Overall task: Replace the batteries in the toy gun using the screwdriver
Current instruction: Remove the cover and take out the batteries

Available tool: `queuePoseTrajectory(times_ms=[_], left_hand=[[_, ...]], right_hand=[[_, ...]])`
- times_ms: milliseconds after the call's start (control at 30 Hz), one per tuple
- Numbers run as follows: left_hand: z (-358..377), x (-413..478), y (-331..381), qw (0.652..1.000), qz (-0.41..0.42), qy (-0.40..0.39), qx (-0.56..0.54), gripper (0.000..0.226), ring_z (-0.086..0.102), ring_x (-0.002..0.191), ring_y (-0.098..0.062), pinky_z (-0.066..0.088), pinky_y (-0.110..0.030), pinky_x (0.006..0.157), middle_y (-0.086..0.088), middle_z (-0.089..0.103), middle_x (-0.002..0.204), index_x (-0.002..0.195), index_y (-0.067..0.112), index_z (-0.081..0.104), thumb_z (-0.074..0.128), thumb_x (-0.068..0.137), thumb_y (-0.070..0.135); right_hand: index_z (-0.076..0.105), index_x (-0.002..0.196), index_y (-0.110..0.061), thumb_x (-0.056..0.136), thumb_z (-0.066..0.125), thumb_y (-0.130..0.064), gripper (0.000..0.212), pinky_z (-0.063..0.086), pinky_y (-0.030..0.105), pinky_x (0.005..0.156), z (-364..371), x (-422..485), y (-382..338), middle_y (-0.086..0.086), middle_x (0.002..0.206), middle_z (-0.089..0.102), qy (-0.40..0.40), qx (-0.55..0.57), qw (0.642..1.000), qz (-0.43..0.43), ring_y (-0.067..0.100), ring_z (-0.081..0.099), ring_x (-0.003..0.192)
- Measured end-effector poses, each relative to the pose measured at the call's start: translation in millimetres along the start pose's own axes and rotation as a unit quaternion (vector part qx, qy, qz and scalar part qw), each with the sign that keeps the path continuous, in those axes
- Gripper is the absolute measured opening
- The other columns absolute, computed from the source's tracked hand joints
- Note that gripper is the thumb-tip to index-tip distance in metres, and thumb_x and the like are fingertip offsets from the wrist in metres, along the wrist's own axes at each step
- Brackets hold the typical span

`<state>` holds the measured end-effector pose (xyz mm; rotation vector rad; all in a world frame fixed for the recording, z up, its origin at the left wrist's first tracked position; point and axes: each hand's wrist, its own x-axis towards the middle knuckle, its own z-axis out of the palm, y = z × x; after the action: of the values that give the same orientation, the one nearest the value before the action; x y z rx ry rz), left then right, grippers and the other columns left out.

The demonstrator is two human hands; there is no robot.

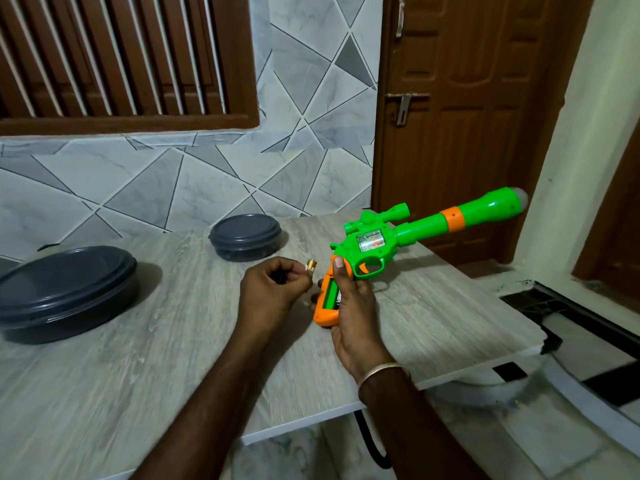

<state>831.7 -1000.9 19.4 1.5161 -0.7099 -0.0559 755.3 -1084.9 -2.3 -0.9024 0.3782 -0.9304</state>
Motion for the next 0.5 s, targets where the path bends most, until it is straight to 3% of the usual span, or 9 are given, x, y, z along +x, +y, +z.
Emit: queuePoseTrajectory(times_ms=[133, 300, 500], left_hand=[[-1, 2, -6, 0.988, -0.004, 0.050, 0.144, 0.006, 0.066, 0.074, -0.013, 0.052, -0.026, 0.066, 0.001, 0.071, 0.075, 0.079, 0.017, 0.073, 0.077, 0.078, 0.012], [5, 7, -12, 0.945, -0.026, 0.008, 0.327, 0.012, 0.063, 0.075, -0.012, 0.058, -0.034, 0.072, 0.002, 0.068, 0.079, 0.084, 0.020, 0.073, 0.077, 0.082, 0.030], [11, 10, -10, 0.887, -0.002, -0.043, 0.459, 0.026, 0.064, 0.081, -0.020, 0.056, -0.035, 0.076, -0.006, 0.068, 0.086, 0.090, 0.012, 0.074, 0.064, 0.094, 0.037]], right_hand=[[0.062, 0.110, -0.009, 0.091, 0.067, -0.033, 0.031, 0.053, 0.032, 0.056, -1, 1, 1, 0.012, 0.083, 0.062, 0.028, 0.002, 1.000, 0.006, 0.021, 0.062, 0.062], [0.064, 0.089, -0.018, 0.094, 0.064, -0.026, 0.010, 0.054, 0.033, 0.059, 0, 1, -1, 0.010, 0.075, 0.060, 0.038, 0.020, 0.999, 0.007, 0.020, 0.061, 0.058], [0.064, 0.086, -0.020, 0.094, 0.063, -0.028, 0.012, 0.052, 0.032, 0.056, 2, 0, -2, 0.008, 0.073, 0.062, 0.034, 0.006, 0.999, 0.011, 0.024, 0.059, 0.057]])
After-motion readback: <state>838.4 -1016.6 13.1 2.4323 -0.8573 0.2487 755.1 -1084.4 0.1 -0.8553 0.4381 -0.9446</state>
